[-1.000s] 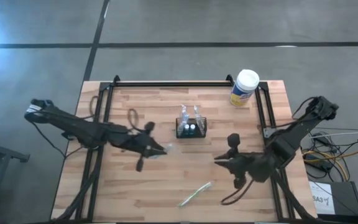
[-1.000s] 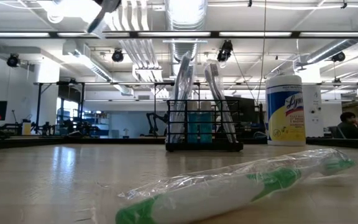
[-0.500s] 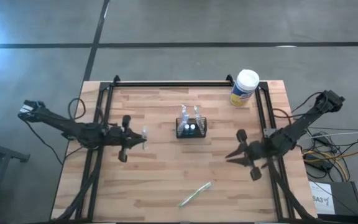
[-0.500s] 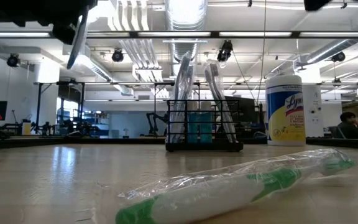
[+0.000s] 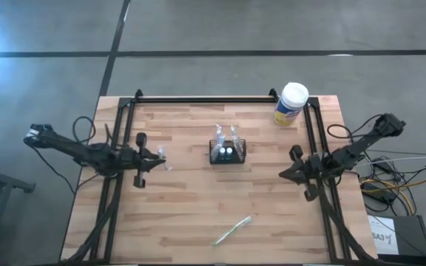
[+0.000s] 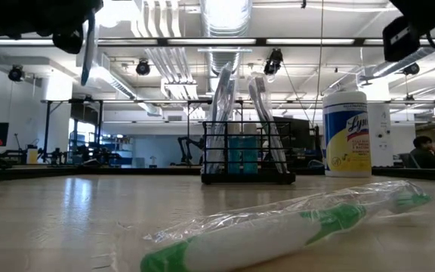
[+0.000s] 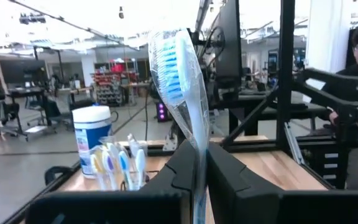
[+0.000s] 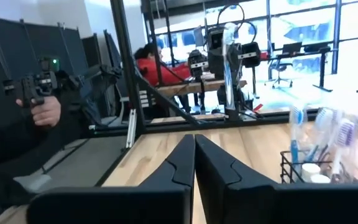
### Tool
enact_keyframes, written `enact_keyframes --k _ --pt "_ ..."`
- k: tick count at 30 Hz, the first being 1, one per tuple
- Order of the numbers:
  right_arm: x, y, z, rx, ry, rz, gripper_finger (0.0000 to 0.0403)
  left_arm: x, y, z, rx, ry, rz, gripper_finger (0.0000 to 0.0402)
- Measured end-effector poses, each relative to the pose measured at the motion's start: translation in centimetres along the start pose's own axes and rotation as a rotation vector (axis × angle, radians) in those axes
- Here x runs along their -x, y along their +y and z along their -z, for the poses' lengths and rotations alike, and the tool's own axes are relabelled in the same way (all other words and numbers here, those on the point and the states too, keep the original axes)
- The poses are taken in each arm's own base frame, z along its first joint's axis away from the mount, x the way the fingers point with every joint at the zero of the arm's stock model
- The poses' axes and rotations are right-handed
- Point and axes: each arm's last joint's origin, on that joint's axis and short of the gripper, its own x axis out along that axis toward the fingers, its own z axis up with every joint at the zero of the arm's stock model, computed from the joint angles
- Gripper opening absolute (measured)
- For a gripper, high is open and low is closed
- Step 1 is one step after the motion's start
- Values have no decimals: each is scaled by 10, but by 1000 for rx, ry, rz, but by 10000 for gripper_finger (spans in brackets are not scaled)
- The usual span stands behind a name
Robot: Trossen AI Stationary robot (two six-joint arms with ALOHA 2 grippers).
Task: Pick & Place toothbrushing station
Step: Put the blue toothbrush into the black wire organizer
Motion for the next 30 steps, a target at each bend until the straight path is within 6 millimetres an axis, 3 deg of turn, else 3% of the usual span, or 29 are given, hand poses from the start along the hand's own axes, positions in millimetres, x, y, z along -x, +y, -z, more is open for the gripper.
enact_keyframes --k 8,20,30 --pt "9 -11 26 -10 -72 15 8 12 3 9 -52 -52 20 22" --pt "6 -10 30 67 -29 24 8 21 4 28 -127 -49 36 22" --pt "7 -11 25 151 -80 52 8 17 18 12 -136 -97 -17 22"
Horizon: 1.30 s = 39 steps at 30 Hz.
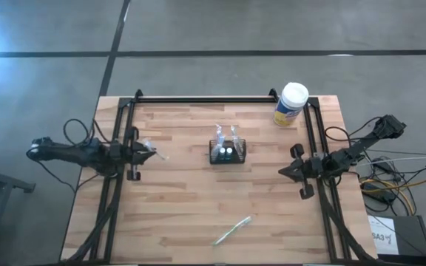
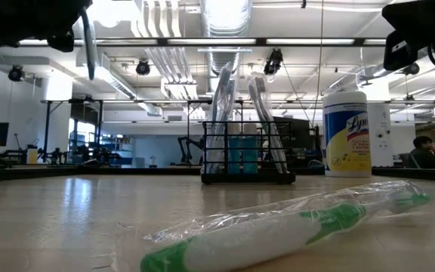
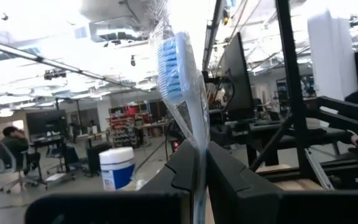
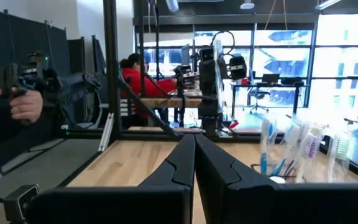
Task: Pick & Place toothbrushing station
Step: Put the blue toothbrush into the black wire organizer
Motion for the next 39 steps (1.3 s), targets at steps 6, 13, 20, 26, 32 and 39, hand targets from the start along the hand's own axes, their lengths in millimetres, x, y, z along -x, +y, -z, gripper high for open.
enact_keyframes --k 6,13,20,26,32,39 --pt "0 0 0 0 0 -1 8 0 1 4 45 4 132 22" --pt "0 0 0 -25 -2 -1 8 3 -2 15 81 33 155 22" --pt "0 0 0 -42 -2 -2 8 6 -4 27 99 48 153 23" --pt "0 -1 0 -68 1 49 8 6 -4 27 108 51 153 23" --pt "-1 -2 2 -69 20 86 8 6 -4 27 111 52 153 24" --pt "-1 -2 4 -64 30 103 8 6 -4 29 110 69 156 25"
